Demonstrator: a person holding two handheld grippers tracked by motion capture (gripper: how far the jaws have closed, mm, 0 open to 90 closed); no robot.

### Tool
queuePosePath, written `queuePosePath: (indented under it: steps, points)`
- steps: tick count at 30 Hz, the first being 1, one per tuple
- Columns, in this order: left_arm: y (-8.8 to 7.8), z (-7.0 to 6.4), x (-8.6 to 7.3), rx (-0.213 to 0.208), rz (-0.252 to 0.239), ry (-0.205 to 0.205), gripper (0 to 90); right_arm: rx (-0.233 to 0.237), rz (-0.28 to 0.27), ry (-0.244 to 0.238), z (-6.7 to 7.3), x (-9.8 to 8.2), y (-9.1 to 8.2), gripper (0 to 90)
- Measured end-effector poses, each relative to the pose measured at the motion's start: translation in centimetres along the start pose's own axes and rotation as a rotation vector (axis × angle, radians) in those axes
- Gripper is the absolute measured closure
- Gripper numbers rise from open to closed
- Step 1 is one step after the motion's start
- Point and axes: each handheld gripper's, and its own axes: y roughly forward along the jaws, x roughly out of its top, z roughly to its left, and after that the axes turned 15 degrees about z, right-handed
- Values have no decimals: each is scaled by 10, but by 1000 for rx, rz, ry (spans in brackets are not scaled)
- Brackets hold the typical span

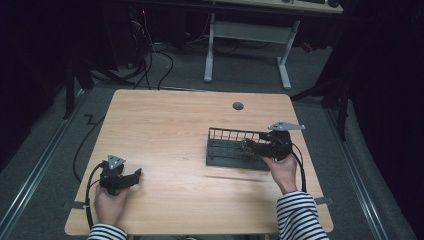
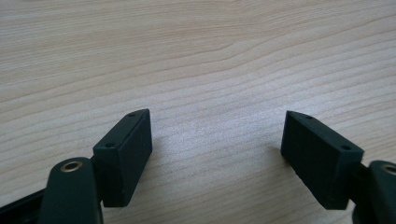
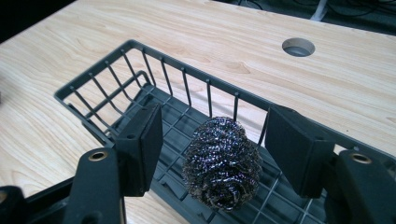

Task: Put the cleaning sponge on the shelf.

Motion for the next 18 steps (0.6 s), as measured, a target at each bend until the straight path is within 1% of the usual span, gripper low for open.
queuePosePath:
  steps: [3, 4, 12, 18]
  points:
    - [0, 0, 0, 0, 0, 0, 253, 10, -6, 1, 2, -1, -3, 385]
    - [0, 0, 0, 0, 0, 0, 253, 11, -11, -8, 4, -1, -5, 389]
    - [0, 0, 0, 0, 0, -1, 253, 37, -29, -21, 10, -3, -11, 392]
    - [0, 0, 0, 0, 0, 0, 253, 42, -45, -41, 18, -5, -17, 401]
